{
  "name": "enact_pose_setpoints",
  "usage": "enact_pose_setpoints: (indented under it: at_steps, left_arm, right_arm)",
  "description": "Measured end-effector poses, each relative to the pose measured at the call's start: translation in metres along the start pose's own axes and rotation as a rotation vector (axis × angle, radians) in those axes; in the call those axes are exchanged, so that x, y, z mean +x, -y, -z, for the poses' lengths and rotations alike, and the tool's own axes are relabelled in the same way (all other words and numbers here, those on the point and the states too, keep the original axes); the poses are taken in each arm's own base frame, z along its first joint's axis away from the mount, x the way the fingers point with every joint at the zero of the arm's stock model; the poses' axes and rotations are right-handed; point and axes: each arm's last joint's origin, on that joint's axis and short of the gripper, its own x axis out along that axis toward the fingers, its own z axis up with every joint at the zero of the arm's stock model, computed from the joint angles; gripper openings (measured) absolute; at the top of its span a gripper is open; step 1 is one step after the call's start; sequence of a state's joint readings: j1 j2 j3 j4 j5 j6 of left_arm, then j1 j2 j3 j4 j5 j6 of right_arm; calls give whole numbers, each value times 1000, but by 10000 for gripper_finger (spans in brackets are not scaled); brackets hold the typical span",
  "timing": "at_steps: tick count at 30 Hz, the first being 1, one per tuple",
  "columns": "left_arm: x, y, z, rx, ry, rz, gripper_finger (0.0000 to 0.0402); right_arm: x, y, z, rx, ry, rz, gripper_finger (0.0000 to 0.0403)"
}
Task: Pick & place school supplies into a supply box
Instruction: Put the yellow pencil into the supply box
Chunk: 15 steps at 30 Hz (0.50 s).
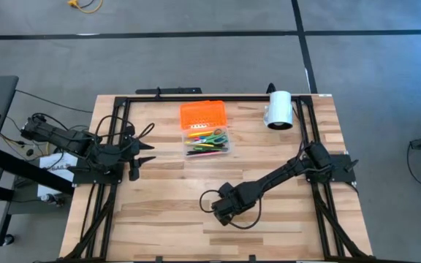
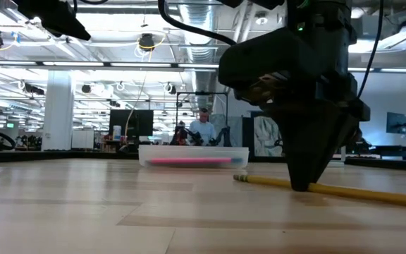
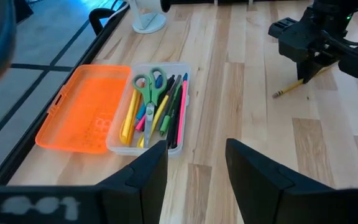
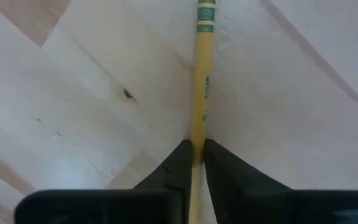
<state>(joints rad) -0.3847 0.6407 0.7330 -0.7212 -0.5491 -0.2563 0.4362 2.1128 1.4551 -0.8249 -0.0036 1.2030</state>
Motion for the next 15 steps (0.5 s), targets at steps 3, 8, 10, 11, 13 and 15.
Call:
enact_pose_setpoints:
  at_steps: [3,8,10,11,13,15]
  left_arm:
    - [0,0,0,-12,1,-3,153]
    - [0,0,0,-17,5,-16,153]
    - [0,-1,0,-17,7,-23,153]
    - [0,-1,0,-17,8,-25,153]
    - [0,-1,0,-17,10,-31,153]
    - [0,-1,0,-17,11,-35,153]
  right_arm:
    - [0,0,0,-11,-1,2,24]
    - [0,1,0,-35,-2,6,11]
    - [1,1,0,-53,-2,5,13]
    - [1,1,0,-62,-2,5,15]
    - [1,1,0,-92,-3,5,22]
    - [1,1,1,-120,-3,5,29]
